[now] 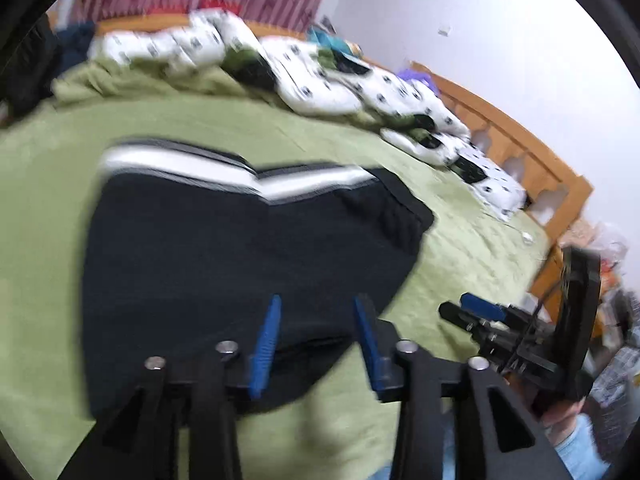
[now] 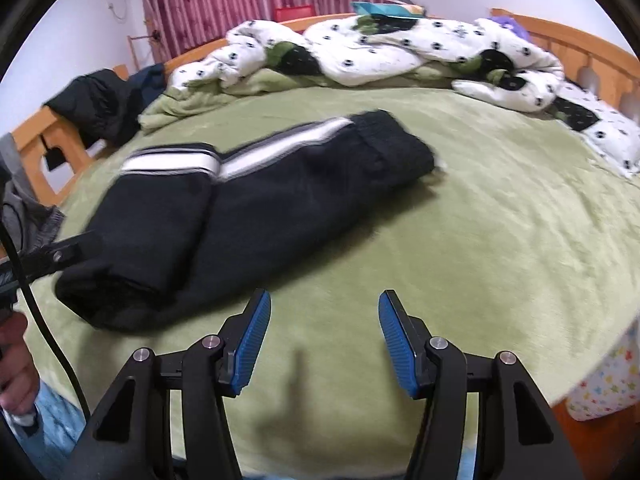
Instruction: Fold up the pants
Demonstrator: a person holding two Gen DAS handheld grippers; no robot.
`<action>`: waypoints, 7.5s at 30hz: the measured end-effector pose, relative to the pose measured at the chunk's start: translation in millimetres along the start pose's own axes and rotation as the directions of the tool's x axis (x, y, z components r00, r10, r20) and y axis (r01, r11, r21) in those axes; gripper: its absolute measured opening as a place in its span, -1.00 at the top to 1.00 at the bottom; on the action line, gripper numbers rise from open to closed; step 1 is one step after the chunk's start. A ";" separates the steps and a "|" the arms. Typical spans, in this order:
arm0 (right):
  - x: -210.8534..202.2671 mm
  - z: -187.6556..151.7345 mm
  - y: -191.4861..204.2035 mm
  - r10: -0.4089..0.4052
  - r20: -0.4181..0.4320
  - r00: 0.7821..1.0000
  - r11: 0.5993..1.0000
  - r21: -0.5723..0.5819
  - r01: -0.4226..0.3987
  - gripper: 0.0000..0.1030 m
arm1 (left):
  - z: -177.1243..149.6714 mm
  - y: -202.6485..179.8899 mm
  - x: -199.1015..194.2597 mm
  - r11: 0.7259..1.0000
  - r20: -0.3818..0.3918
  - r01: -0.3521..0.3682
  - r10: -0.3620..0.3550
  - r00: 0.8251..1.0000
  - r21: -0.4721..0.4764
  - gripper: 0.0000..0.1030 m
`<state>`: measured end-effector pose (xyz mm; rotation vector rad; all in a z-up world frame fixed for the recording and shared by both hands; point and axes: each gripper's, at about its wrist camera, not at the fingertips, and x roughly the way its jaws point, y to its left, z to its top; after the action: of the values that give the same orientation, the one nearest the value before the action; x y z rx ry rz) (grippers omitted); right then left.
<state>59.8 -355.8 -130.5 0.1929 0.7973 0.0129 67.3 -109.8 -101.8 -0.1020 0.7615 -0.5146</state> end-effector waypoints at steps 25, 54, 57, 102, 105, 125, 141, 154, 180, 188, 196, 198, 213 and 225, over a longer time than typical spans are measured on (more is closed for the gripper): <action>101.8 39.2 82.1 0.447 -0.105 0.888 0.879 0.236 -0.414 0.64 | -67.8 110.2 9.3 0.960 0.001 -0.066 0.069 0.998 -0.273 0.09; 61.4 131.5 -112.1 0.243 0.141 0.960 0.948 0.177 -0.266 0.68 | -34.5 6.2 32.5 0.992 -0.113 -0.109 0.115 0.987 0.056 0.07; 91.1 109.3 -132.8 0.200 0.064 0.978 0.946 0.246 -0.209 0.68 | -39.3 -0.6 36.9 0.992 -0.158 -0.069 0.085 0.984 0.104 0.07; 173.8 157.4 -99.3 0.120 -0.202 0.972 0.993 0.008 -0.121 -0.17 | 70.1 87.9 121.8 0.977 -0.209 -0.099 0.059 0.976 -0.187 0.03; 183.0 159.9 -88.5 0.109 -0.240 0.965 0.992 -0.042 -0.122 -0.22 | 69.0 104.2 155.3 0.962 -0.251 -0.080 0.012 0.968 -0.262 0.02; 111.5 158.9 -59.9 0.330 -0.133 0.934 0.917 0.279 -0.284 0.60 | 106.2 138.2 92.9 0.922 -0.084 0.090 -0.131 0.988 -0.376 0.80; 136.9 104.8 33.7 0.232 -0.180 0.956 0.970 0.121 -0.213 0.00 | 56.1 229.0 73.4 0.940 -0.232 -0.133 0.060 0.971 -0.314 0.22; 161.2 176.1 51.6 0.278 -0.135 0.951 0.957 0.122 -0.262 0.69 | 62.0 234.7 15.7 0.938 -0.158 -0.189 0.148 0.976 -0.289 0.10; 176.7 129.5 79.1 0.015 -0.016 1.000 0.996 -0.092 -0.016 0.51 | 122.4 183.4 146.8 0.971 -0.084 -0.233 0.228 0.970 -0.047 0.03; 169.2 130.7 88.2 0.015 -0.026 1.000 0.995 -0.096 -0.017 0.41 | 125.2 181.5 144.1 0.974 -0.116 -0.224 0.219 0.969 -0.034 0.03; 109.1 81.3 83.0 -0.006 -0.042 0.999 0.995 -0.096 0.002 0.29 | 66.9 190.8 81.9 0.984 -0.214 -0.146 0.121 0.969 -0.106 0.06; 94.0 62.3 81.3 -0.009 -0.042 0.999 0.995 -0.099 0.005 0.29 | 42.5 186.0 61.8 0.987 -0.221 -0.112 0.084 0.972 -0.117 0.06; 32.3 -14.6 73.4 0.066 -0.090 0.994 0.997 0.038 -0.063 0.30 | -56.6 156.0 -37.8 0.975 -0.160 -0.221 0.221 0.962 0.013 0.14; 17.7 -26.8 70.9 0.044 -0.082 0.996 0.998 0.054 -0.039 0.30 | -42.9 145.5 -19.9 0.938 -0.090 -0.339 0.344 0.935 0.072 0.81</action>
<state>57.4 -280.1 -148.8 0.2600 0.8773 0.0395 85.3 30.7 -159.7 0.1090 0.8425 -0.2090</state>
